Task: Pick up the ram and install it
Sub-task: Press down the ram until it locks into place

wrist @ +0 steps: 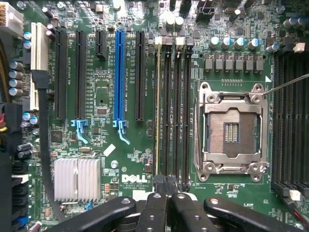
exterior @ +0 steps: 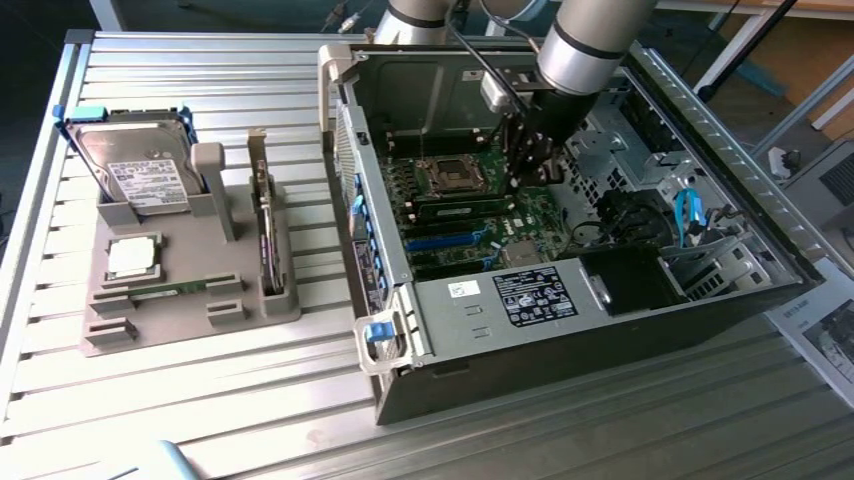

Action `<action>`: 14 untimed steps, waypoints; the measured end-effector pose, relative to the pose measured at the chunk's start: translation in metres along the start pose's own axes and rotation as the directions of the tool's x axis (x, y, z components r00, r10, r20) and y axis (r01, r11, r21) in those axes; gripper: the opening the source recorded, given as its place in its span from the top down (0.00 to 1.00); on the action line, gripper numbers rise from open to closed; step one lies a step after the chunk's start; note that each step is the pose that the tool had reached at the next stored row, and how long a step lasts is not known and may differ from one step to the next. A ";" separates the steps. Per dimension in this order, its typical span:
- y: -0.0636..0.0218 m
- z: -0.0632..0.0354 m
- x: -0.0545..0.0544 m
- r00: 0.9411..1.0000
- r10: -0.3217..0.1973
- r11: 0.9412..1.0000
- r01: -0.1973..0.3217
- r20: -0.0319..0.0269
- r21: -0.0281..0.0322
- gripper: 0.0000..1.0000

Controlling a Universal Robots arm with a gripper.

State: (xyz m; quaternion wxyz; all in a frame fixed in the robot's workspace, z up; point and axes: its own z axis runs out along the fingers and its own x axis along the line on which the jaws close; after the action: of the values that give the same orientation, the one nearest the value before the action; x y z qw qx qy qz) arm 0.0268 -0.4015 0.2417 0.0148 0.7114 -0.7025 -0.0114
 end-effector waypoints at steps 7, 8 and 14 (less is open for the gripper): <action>0.0089 -0.0045 0.000 1.000 0.000 1.000 0.000 0.000 0.000 0.89; 0.0111 -0.0044 0.000 1.000 0.000 1.000 0.000 -0.001 0.000 0.89; 0.0404 -0.0016 0.000 1.000 0.000 1.000 0.000 -0.001 0.000 0.89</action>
State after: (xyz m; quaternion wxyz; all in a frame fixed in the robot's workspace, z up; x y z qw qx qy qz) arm -0.0135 -0.4015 0.2449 0.0150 0.7116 -0.7024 -0.0112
